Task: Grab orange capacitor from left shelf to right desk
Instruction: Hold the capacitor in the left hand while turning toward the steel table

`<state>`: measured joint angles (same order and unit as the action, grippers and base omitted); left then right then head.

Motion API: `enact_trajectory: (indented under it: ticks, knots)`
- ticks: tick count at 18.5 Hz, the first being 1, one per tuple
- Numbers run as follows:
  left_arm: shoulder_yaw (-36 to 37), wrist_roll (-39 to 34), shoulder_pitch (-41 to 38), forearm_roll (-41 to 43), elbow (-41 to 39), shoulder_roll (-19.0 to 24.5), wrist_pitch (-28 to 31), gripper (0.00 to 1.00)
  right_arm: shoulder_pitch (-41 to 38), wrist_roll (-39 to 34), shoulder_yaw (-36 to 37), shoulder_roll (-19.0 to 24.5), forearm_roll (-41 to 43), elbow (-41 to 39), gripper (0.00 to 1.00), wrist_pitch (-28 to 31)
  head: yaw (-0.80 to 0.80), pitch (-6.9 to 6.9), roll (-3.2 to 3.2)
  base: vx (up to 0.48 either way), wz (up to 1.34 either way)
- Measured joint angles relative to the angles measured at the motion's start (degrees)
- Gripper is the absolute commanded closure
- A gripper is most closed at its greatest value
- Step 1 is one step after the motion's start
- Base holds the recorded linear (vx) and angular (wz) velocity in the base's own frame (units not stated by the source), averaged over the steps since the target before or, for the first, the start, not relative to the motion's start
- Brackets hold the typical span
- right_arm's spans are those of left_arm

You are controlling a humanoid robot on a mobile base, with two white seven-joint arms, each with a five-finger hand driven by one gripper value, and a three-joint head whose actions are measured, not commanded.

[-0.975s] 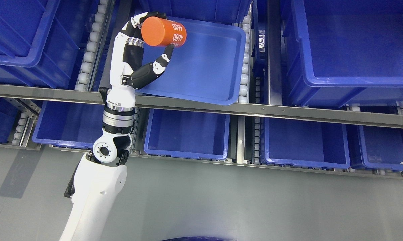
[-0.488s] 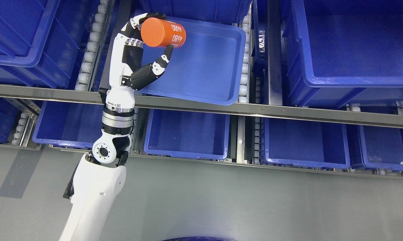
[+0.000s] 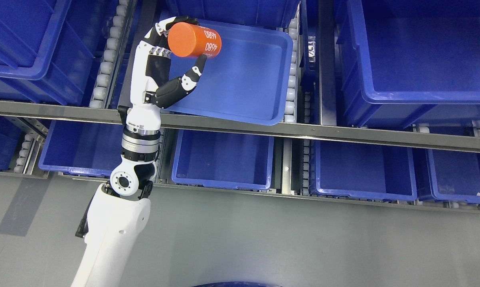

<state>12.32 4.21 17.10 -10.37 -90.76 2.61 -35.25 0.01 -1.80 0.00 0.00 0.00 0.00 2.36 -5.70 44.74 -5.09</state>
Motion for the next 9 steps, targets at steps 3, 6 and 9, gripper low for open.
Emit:
enact_trajectory:
  ticks: [3, 6, 9]
  knots:
    - [0.0, 0.0, -0.29, 0.0, -0.04, 0.02, 0.0, 0.98, 0.01, 0.01, 0.0, 0.0, 0.0, 0.0, 0.0, -0.02, 0.0, 0.0, 0.0, -0.004, -0.01]
    - [-0.01, -0.01, -0.55, 0.0, -0.06, 0.04, 0.0, 0.98, 0.01, 0.17, 0.0, 0.0, 0.0, 0.0, 0.0, -0.02, 0.0, 0.0, 0.0, -0.041, -0.11]
    - [-0.01, -0.01, -0.72, 0.0, -0.09, 0.05, 0.0, 0.98, 0.01, 0.24, 0.0, 0.0, 0.0, 0.0, 0.0, -0.07, 0.0, 0.0, 0.0, -0.097, -0.32]
